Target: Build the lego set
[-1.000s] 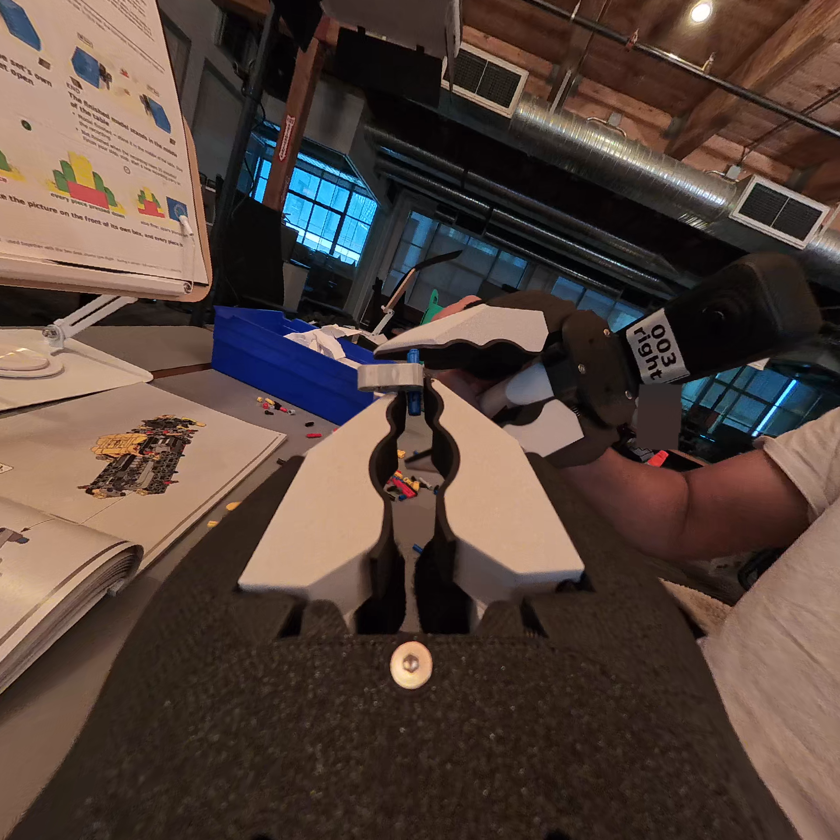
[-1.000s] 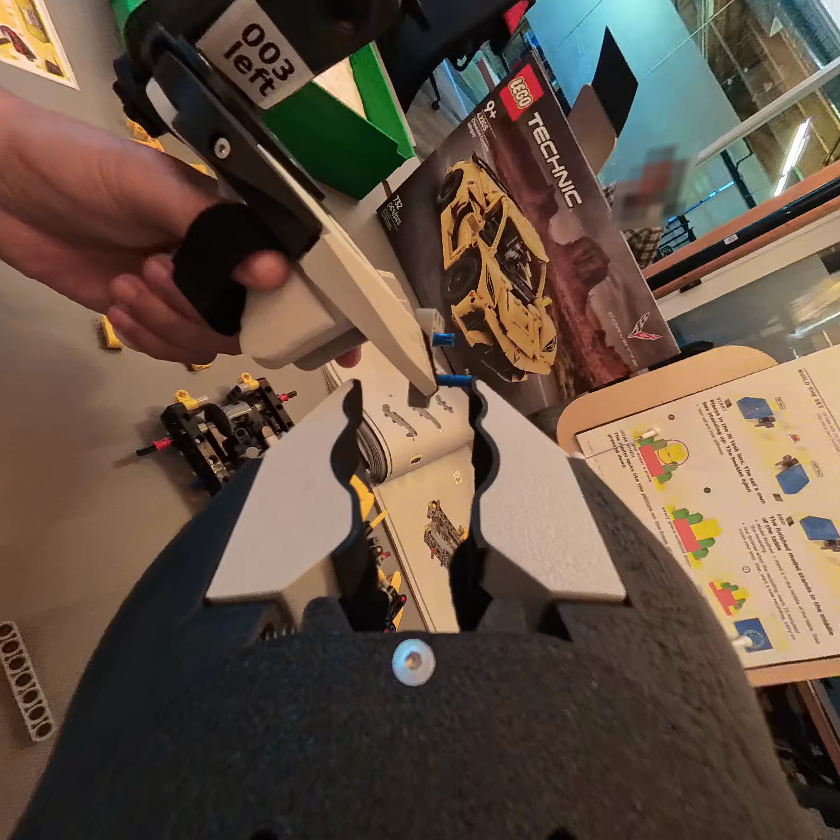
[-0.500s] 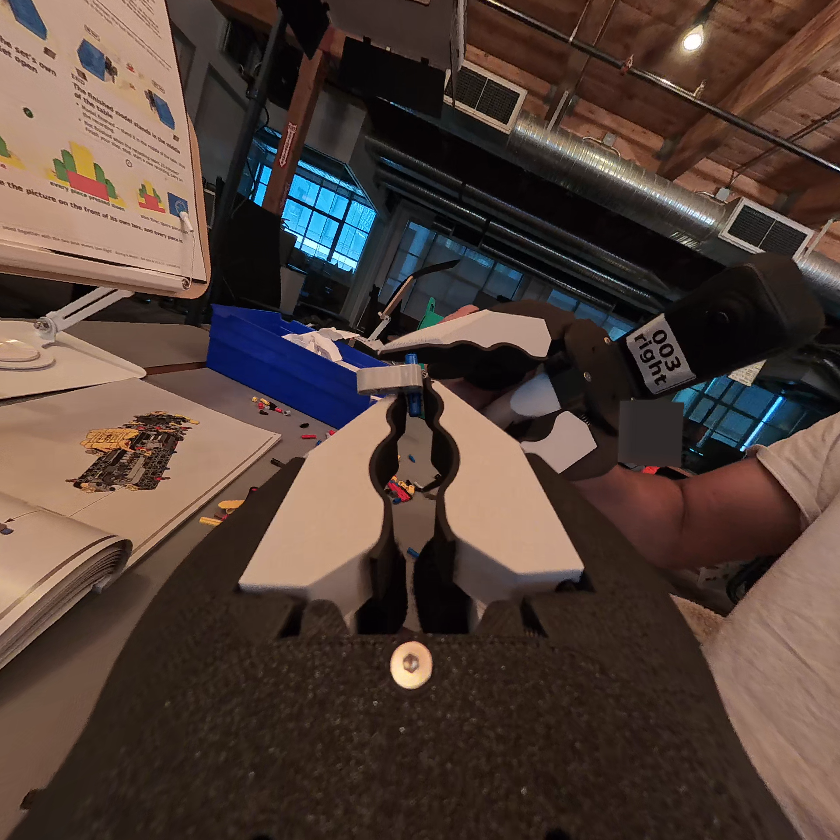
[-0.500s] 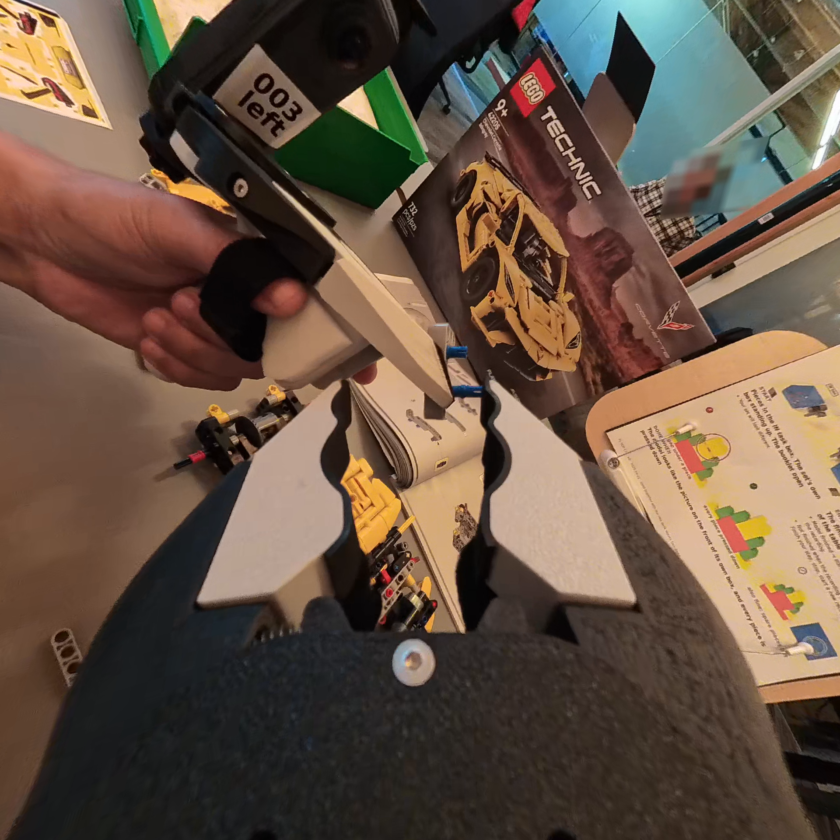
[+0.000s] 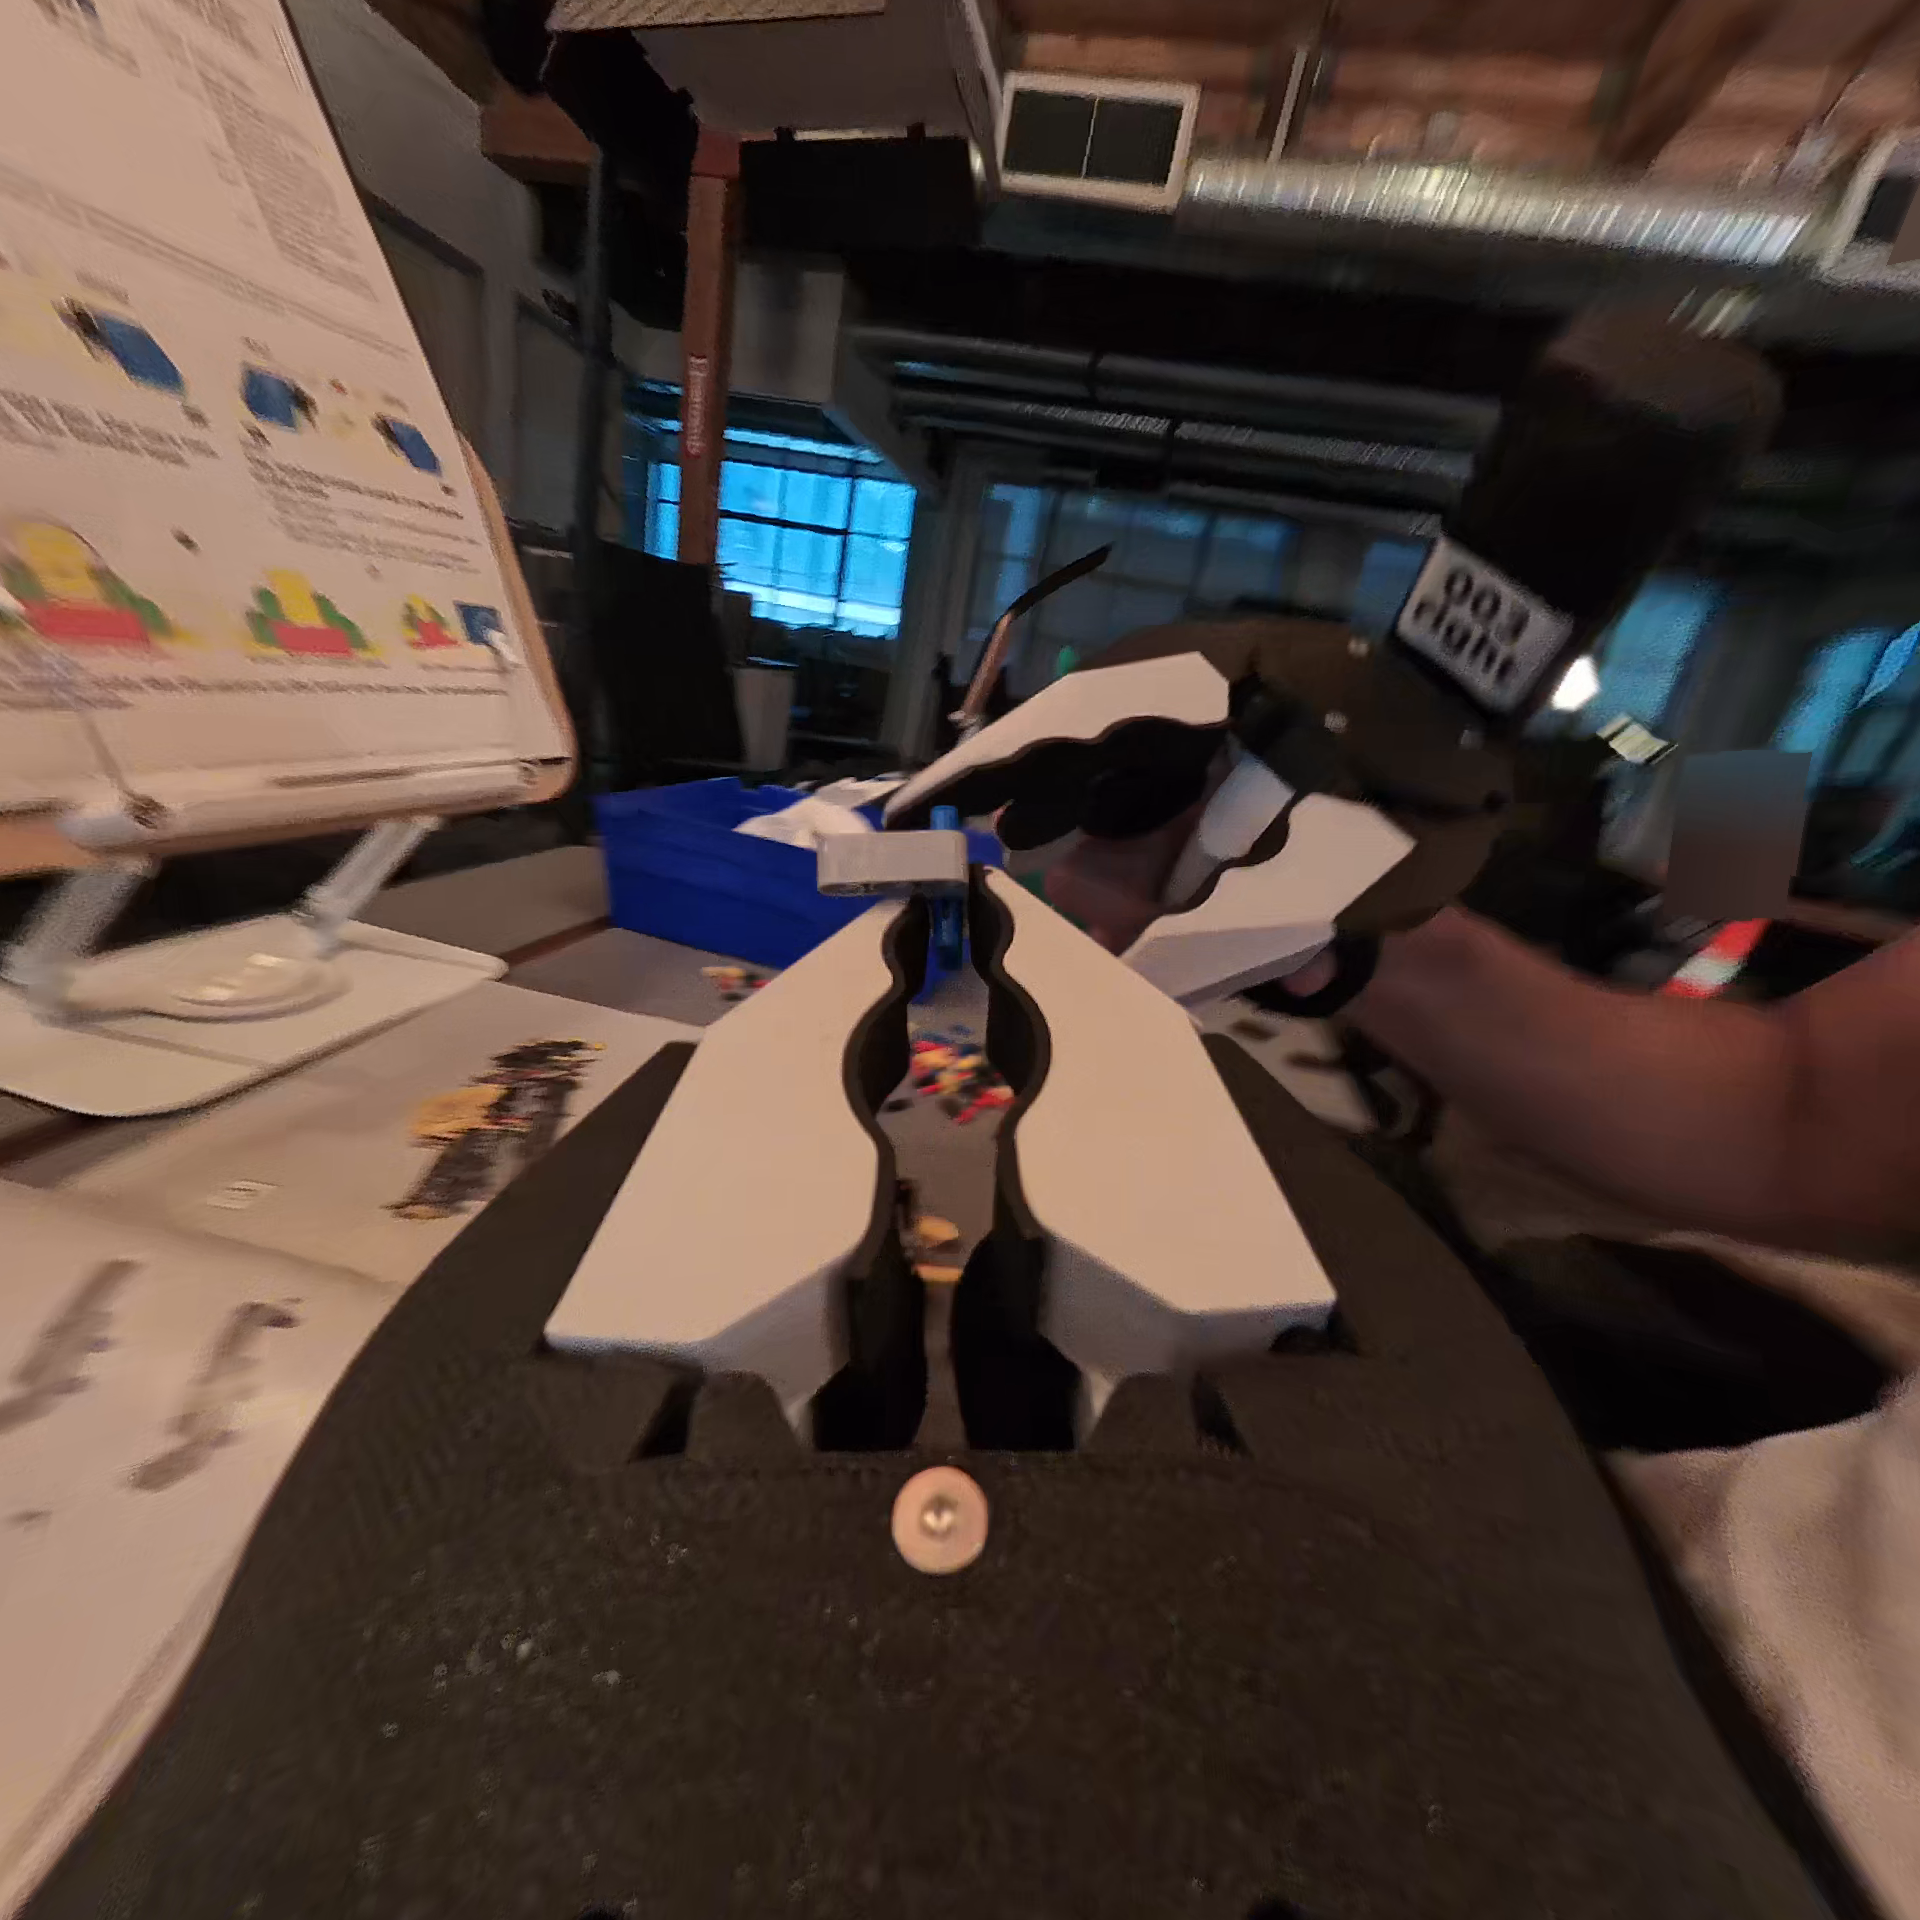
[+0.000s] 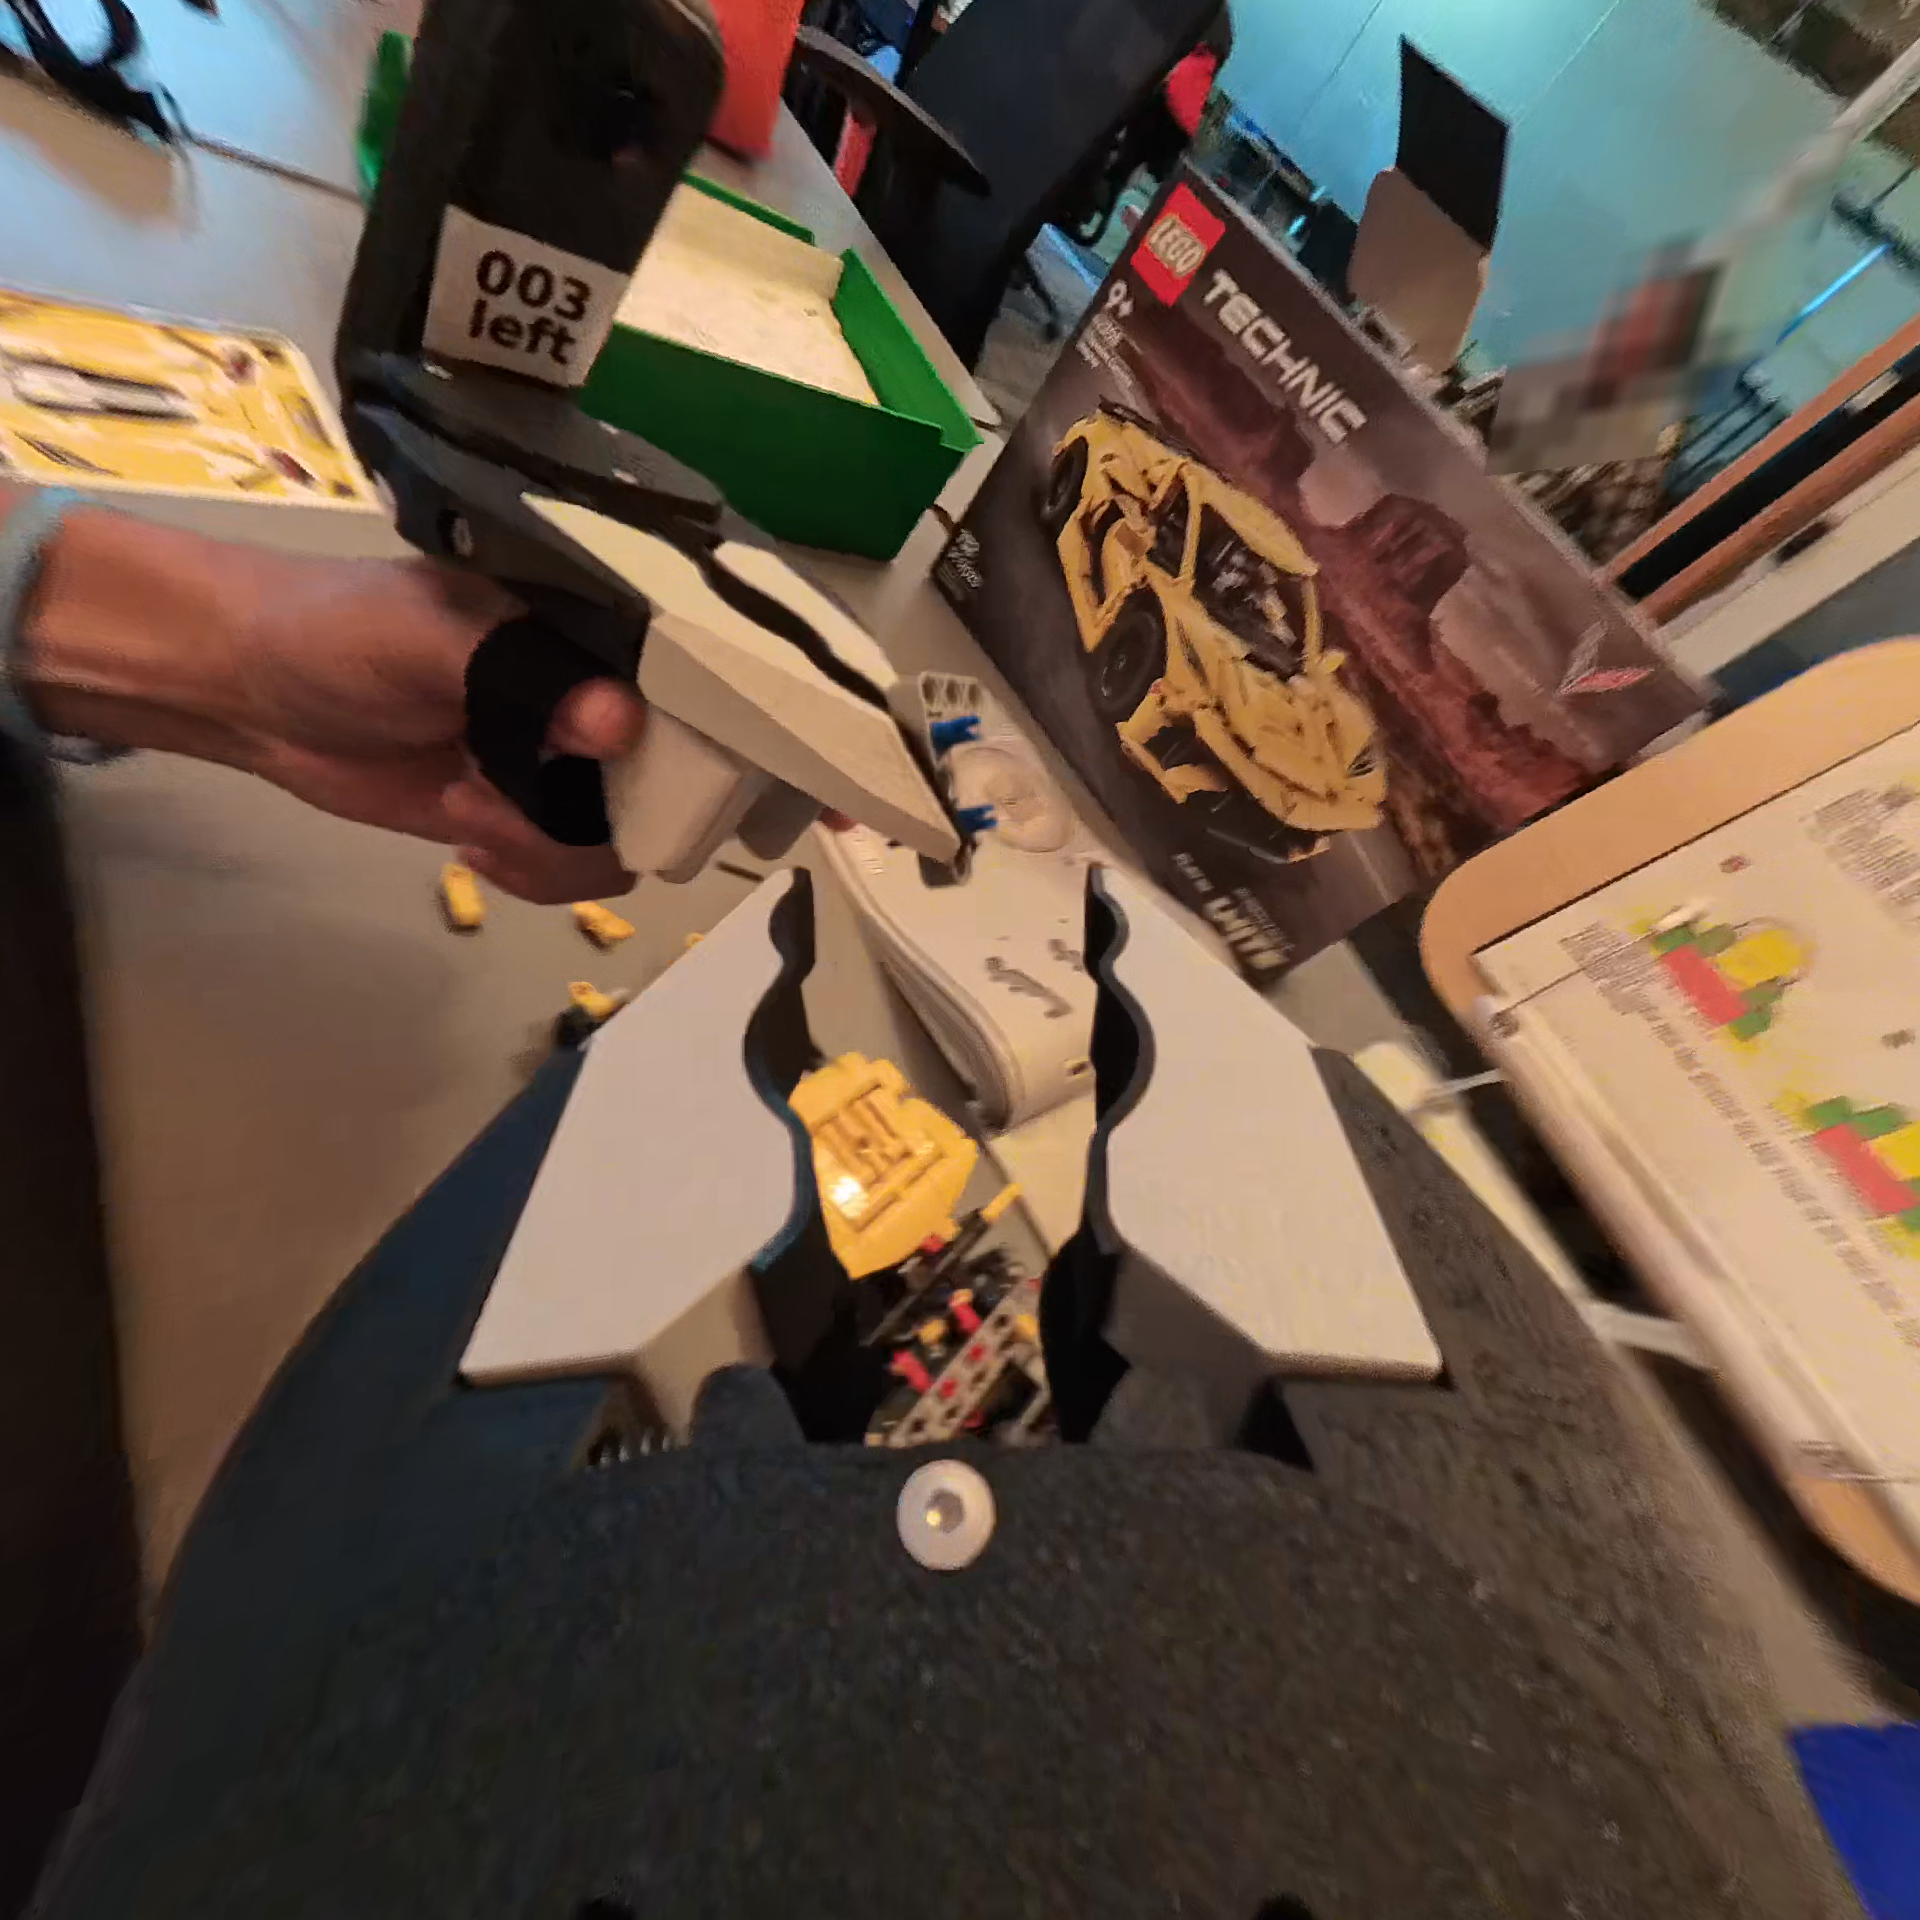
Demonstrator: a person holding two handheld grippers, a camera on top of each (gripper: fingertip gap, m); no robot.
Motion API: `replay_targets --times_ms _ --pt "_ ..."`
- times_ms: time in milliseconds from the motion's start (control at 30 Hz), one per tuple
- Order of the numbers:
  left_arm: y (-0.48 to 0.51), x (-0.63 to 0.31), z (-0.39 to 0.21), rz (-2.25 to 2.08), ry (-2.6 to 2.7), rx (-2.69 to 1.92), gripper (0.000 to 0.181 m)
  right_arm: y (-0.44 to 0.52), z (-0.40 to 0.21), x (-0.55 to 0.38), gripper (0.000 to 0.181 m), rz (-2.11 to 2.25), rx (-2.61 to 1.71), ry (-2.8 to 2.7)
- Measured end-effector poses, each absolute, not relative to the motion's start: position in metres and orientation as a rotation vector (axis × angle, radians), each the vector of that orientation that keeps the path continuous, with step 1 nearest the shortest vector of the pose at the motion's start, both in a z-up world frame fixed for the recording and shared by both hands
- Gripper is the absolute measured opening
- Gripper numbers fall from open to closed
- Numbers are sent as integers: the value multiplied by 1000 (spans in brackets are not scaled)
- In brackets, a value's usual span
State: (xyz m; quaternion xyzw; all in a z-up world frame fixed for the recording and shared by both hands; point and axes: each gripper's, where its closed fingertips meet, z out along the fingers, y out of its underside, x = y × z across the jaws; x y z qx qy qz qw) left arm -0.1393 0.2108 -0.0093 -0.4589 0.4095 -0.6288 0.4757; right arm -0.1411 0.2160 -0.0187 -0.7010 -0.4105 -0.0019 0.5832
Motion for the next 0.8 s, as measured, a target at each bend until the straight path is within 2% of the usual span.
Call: replay_targets --times_ms 133,300,467,800 --pt "213 -135 -22 -1124 1139 -1022 7 205 -38 -135 50 350 -1743 -775" --pt "229 -137 -30 -881 1142 -977 7 198 -51 -115 45 770 -1696 -418" --pt "270 -157 -29 -863 1016 -1057 7 208 -69 -79 36 782 -1598 -263" --pt "314 -189 -22 -1003 770 -1194 7 216 -61 -66 25 818 -1521 -206"
